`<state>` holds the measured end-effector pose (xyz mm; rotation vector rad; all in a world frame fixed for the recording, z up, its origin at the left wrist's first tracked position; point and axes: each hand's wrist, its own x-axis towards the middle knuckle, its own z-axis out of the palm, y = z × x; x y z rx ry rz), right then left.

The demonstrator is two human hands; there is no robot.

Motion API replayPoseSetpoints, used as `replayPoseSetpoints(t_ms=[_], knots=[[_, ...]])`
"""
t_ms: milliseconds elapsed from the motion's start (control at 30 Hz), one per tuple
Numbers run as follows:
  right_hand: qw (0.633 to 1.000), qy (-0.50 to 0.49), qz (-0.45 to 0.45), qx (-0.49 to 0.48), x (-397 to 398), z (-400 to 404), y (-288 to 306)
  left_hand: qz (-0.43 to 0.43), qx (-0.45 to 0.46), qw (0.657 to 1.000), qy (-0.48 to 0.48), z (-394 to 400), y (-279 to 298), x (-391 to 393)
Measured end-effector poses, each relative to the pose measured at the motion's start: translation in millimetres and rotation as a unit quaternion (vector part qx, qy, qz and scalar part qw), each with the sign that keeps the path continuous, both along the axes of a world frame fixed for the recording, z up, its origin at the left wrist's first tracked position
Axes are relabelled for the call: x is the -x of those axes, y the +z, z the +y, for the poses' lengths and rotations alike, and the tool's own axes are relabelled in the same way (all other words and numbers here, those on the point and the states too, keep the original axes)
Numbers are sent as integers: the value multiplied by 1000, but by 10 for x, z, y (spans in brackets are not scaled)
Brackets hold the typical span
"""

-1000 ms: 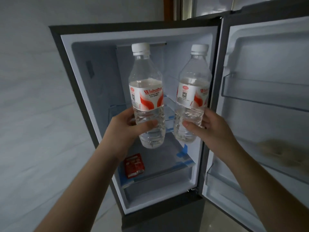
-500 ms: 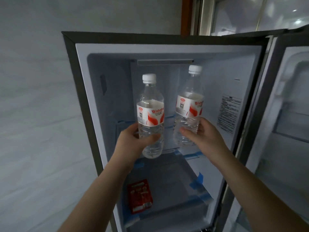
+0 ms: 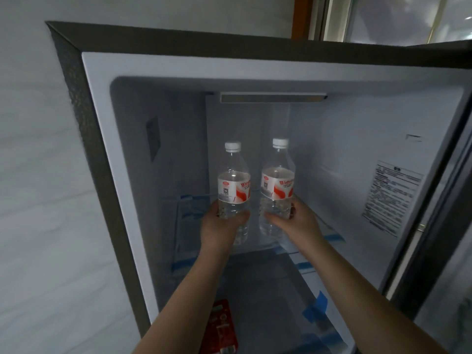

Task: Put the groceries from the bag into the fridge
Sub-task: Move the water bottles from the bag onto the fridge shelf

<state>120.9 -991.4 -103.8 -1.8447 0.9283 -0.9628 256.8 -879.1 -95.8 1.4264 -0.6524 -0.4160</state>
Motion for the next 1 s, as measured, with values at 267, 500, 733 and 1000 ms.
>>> replayPoseSetpoints(t_ms=[267,500,733,1000], knots=[[999,33,-12,-11,-447,-615,-162,-21,-15,1000,10,-620,-50,-291],[999,48,4,-2,-696,-884,-278,27,-38,999,10,-921,-146,-566],[999,39,18,-22,-927,-1055,-414,26,-31,999,13,-1043,-275,-685],[998,42,-5,-38,-1021,-1105,-421,-18,-43,999,5,-1095,-335,-768]])
